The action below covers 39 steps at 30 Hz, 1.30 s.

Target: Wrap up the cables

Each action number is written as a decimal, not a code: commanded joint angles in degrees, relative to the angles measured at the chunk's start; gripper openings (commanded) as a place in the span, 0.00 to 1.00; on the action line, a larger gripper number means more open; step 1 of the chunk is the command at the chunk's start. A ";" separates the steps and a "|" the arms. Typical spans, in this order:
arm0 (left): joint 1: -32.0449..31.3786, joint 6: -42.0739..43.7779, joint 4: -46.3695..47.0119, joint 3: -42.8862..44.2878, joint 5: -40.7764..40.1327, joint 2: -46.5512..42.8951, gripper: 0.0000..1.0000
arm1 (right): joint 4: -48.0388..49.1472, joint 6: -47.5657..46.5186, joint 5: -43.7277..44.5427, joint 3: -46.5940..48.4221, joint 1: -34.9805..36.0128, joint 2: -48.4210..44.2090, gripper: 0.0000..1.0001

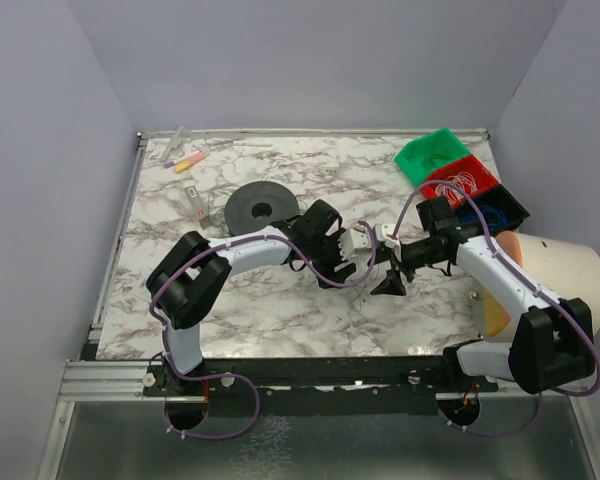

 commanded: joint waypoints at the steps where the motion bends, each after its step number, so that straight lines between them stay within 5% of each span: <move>1: -0.68 -1.08 1.24 0.96 3.10 1.32 0.64 | 5.90 2.65 2.23 -1.12 0.77 1.96 0.75; 11: -0.70 -3.52 2.20 0.00 3.88 0.10 0.40 | 10.48 5.50 6.16 -2.21 0.81 3.49 0.75; 21: -0.59 -6.98 3.23 -0.78 4.22 -1.48 0.51 | 3.17 -1.78 1.05 -0.61 0.91 2.93 0.73; 28: -0.38 -14.08 10.55 -2.87 -0.85 -1.57 0.47 | -6.48 -12.23 -4.50 0.23 1.27 2.46 0.72; 39: 0.37 -13.89 12.92 -5.17 -2.69 -0.90 0.49 | -0.80 -3.30 -4.44 0.35 2.55 5.89 0.68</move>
